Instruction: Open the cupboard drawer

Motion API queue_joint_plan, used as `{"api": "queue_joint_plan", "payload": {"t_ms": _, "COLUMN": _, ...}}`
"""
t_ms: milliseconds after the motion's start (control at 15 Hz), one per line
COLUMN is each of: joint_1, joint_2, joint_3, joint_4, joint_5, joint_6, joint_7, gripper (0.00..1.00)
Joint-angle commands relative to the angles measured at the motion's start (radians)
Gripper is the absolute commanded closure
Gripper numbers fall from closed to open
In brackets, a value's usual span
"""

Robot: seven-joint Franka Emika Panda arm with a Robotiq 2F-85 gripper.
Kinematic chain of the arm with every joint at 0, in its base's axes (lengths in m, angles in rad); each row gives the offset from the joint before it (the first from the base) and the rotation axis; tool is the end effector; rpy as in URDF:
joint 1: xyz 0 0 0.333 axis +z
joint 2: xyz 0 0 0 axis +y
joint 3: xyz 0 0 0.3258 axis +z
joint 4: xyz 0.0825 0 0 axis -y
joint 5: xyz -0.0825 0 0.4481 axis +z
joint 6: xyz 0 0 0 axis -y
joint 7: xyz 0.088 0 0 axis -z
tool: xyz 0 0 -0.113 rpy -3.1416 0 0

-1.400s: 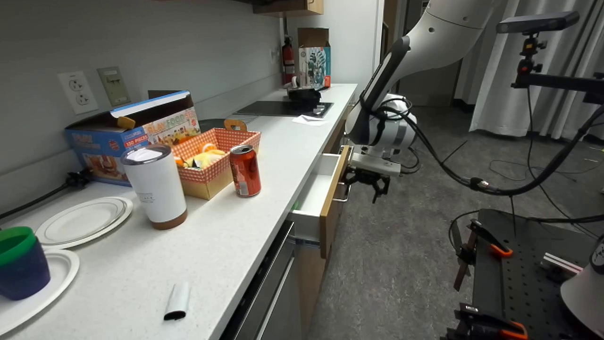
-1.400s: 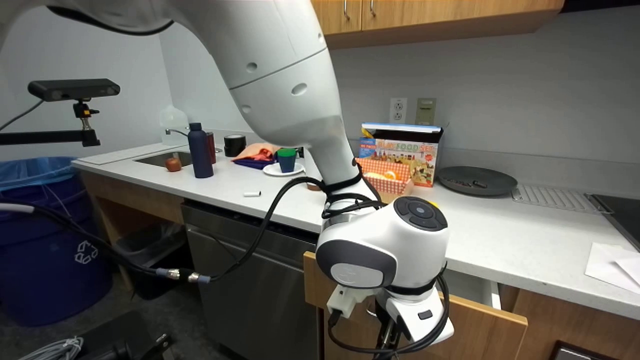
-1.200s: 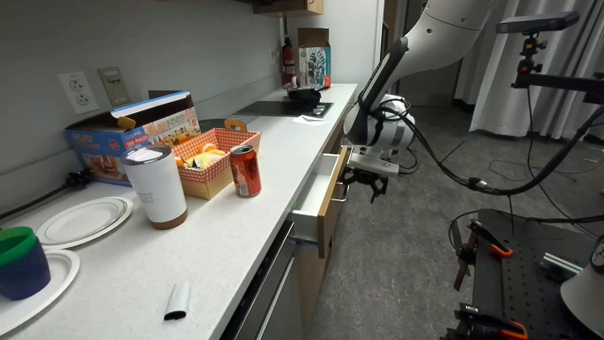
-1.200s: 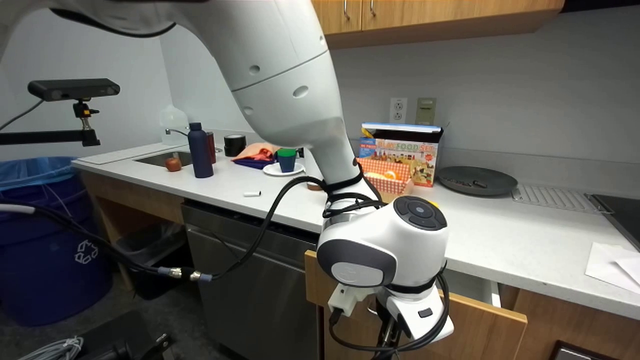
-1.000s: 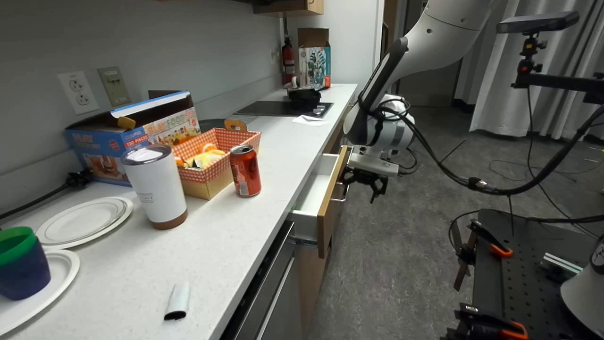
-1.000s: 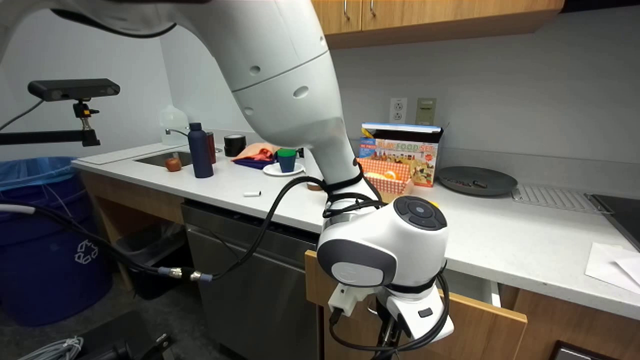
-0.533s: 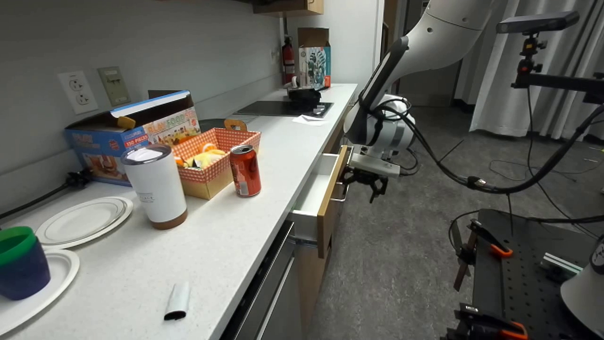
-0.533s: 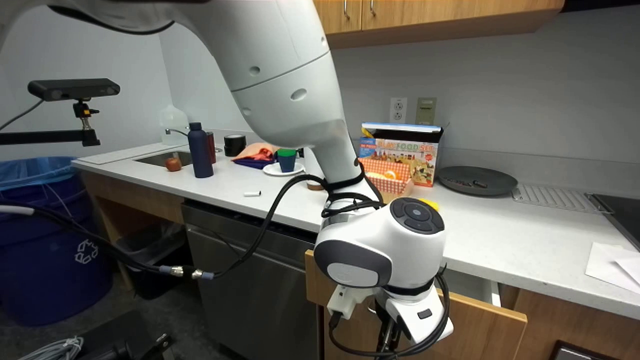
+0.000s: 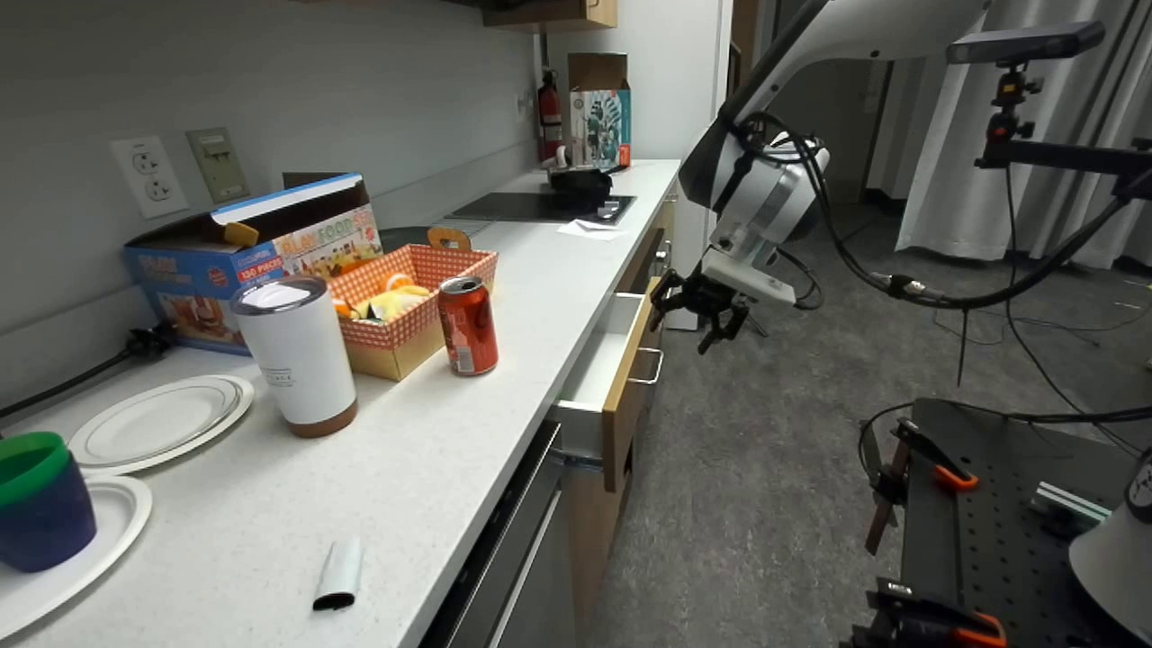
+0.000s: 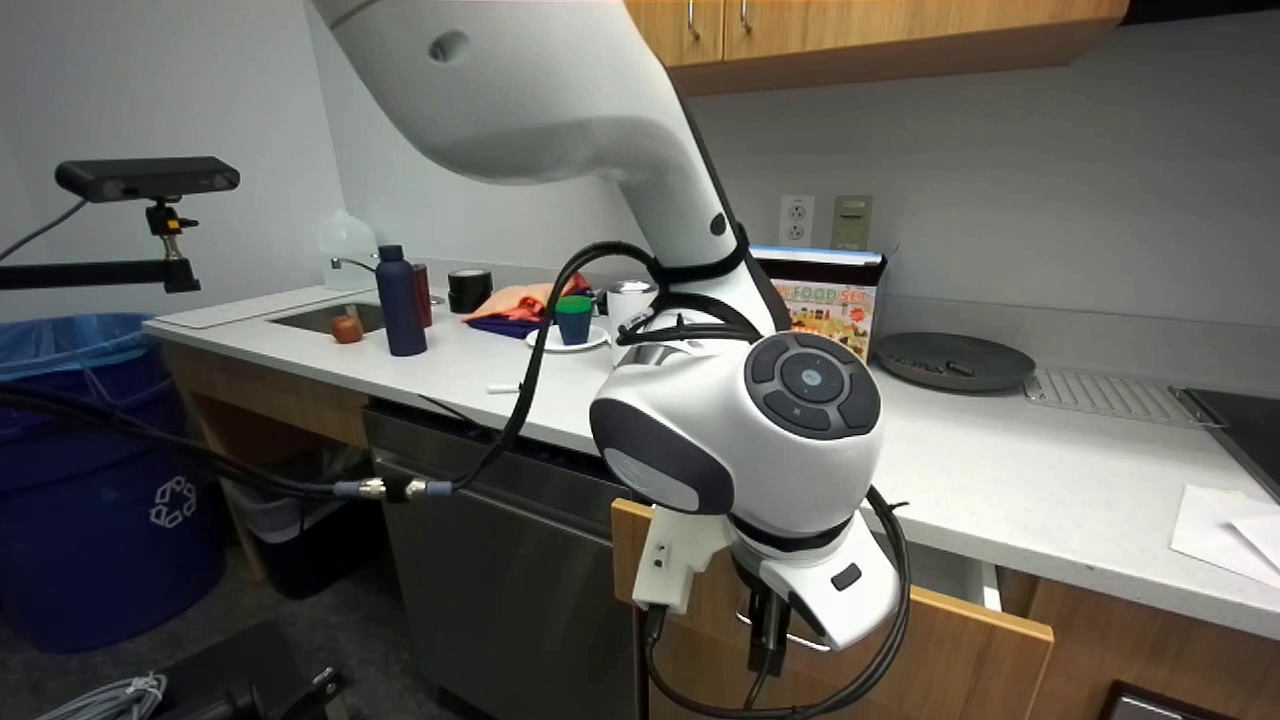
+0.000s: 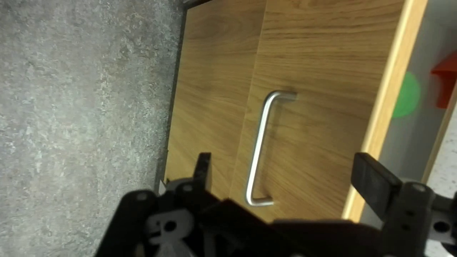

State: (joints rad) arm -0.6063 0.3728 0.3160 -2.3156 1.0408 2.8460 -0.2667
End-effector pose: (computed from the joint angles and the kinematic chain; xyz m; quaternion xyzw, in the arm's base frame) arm 0.5179 -0.1895 0.1363 -0.8420 0.4834 -0.1140 0.2107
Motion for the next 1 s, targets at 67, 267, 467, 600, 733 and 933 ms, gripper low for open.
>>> {"api": "queue_joint_plan", "payload": {"t_ms": 67, "joint_1": -0.068, "joint_2": -0.107, "joint_3": 0.049, "joint_4": -0.075, "joint_5": 0.104, "joint_6": -0.074, "joint_7": -0.159, "gripper": 0.00}}
{"api": "queue_joint_plan", "payload": {"t_ms": 267, "joint_1": -0.056, "joint_2": -0.112, "joint_3": 0.061, "joint_4": -0.085, "joint_5": 0.138, "joint_6": -0.075, "joint_7": -0.216, "gripper": 0.00}}
{"api": "queue_joint_plan", "payload": {"t_ms": 467, "joint_1": -0.047, "joint_2": -0.107, "joint_3": 0.097, "joint_4": -0.084, "joint_5": 0.184, "joint_6": -0.071, "joint_7": -0.259, "gripper": 0.00}}
{"api": "queue_joint_plan", "payload": {"t_ms": 600, "joint_1": -0.046, "joint_2": -0.116, "joint_3": 0.129, "joint_4": -0.089, "joint_5": 0.223, "joint_6": -0.076, "joint_7": -0.285, "gripper": 0.00}}
{"api": "queue_joint_plan", "payload": {"t_ms": 733, "joint_1": -0.041, "joint_2": -0.121, "joint_3": 0.160, "joint_4": -0.092, "joint_5": 0.254, "joint_6": -0.072, "joint_7": -0.301, "gripper": 0.00}}
{"api": "queue_joint_plan", "payload": {"t_ms": 933, "joint_1": -0.018, "joint_2": -0.069, "joint_3": 0.190, "joint_4": -0.062, "joint_5": 0.271, "joint_6": -0.007, "joint_7": -0.296, "gripper": 0.00}}
